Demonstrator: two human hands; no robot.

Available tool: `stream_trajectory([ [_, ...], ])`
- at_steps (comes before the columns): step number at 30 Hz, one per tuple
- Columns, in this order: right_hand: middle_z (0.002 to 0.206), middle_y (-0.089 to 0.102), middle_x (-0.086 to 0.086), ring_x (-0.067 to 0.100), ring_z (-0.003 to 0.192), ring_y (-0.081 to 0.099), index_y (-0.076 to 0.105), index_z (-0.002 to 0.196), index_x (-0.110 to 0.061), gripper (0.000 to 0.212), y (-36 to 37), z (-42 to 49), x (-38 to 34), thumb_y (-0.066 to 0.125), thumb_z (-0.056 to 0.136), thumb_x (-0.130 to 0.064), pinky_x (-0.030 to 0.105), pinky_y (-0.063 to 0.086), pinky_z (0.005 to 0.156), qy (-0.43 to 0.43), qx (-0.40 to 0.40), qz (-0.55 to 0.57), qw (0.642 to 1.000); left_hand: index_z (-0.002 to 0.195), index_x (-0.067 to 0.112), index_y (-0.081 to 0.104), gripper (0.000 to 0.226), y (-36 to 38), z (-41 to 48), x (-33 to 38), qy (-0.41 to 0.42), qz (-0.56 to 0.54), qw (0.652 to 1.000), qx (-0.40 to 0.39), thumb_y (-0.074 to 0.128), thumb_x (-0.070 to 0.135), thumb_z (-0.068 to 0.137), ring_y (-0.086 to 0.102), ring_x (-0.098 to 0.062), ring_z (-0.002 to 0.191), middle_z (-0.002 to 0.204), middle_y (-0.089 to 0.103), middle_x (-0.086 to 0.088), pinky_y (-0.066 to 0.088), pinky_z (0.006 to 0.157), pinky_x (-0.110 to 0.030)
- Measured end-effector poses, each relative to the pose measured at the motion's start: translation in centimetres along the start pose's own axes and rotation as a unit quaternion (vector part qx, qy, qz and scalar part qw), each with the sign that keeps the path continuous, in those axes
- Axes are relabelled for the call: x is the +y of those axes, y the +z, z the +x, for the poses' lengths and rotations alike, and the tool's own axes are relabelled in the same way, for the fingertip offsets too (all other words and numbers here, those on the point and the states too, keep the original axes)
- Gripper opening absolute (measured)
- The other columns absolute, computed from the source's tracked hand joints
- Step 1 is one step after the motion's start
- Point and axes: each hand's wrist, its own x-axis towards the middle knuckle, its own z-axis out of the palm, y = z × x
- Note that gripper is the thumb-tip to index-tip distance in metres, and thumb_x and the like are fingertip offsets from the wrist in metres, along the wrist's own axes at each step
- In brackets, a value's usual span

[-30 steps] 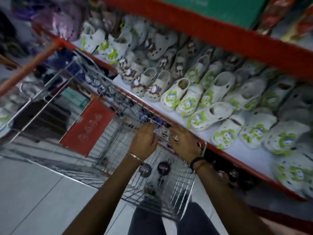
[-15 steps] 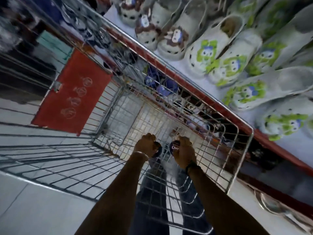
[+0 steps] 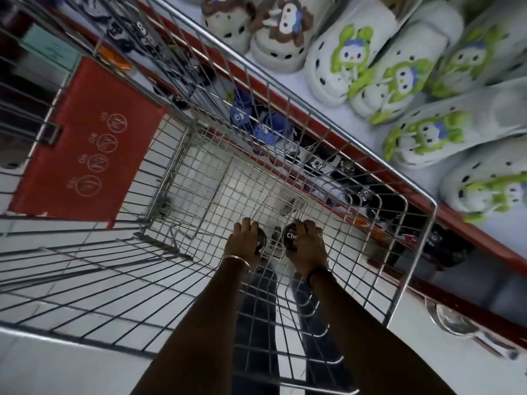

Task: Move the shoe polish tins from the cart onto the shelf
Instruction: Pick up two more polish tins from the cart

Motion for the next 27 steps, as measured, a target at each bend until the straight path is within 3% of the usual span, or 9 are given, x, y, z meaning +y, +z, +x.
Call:
stream_trajectory([
  [9,0.146,0.032,0.013,0.037,0.127,0.041,0.036,0.139,-0.014,0.075,-7.4,-1.9,-2.6,0.073,0.073,-0.019,0.041,0.045,0.102,-0.062,0.047,0.05,0.996,0.131,0.009,0.044,0.078,-8.6,-1.9,1.6,0.026,-0.036,0.997,0.062,0.079,0.021,0.062,0.043,-0.033,0.117,0.132,0.045,-0.011,0.051,0.091,-0.044],
  [16,0.147,0.03,0.015,0.032,0.132,0.037,0.031,0.144,-0.014,0.084,-16.7,-5.8,-3.8,0.077,0.073,-0.021,0.033,0.034,0.109,-0.126,0.025,0.089,0.988,0.137,0.006,0.04,0.074,-17.0,-7.5,5.9,0.084,-0.032,0.99,0.111,0.073,0.025,0.074,0.034,-0.031,0.133,0.143,0.041,-0.014,0.027,0.111,-0.036],
  [19,0.143,0.036,0.015,0.031,0.132,0.037,0.034,0.143,-0.012,0.083,-21.5,-8.7,-3.8,0.078,0.072,-0.02,0.031,0.032,0.108,-0.15,0.049,0.101,0.982,0.137,0.008,0.042,0.079,-20.4,-10.6,7.9,0.094,-0.052,0.985,0.135,0.077,0.028,0.069,0.038,-0.034,0.131,0.141,0.042,-0.016,0.033,0.112,-0.039],
  [22,0.135,0.04,0.014,0.029,0.127,0.036,0.035,0.141,-0.01,0.082,-26.4,-12.3,-3.7,0.077,0.072,-0.025,0.032,0.032,0.105,-0.173,0.089,0.087,0.977,0.126,0.011,0.055,0.086,-23.3,-12.9,10.0,0.115,-0.081,0.969,0.203,0.065,0.052,0.051,0.055,-0.036,0.112,0.12,0.057,-0.015,0.05,0.097,-0.045],
  [27,0.125,0.047,0.011,0.029,0.119,0.043,0.044,0.135,-0.015,0.076,-34.4,-18.7,-3.1,0.078,0.071,-0.036,0.042,0.04,0.103,-0.202,0.168,0.08,0.961,0.135,0.015,0.046,0.089,-29.1,-18.5,16.6,0.166,-0.078,0.95,0.252,0.068,0.046,0.054,0.047,-0.031,0.12,0.129,0.05,-0.012,0.046,0.102,-0.043],
])
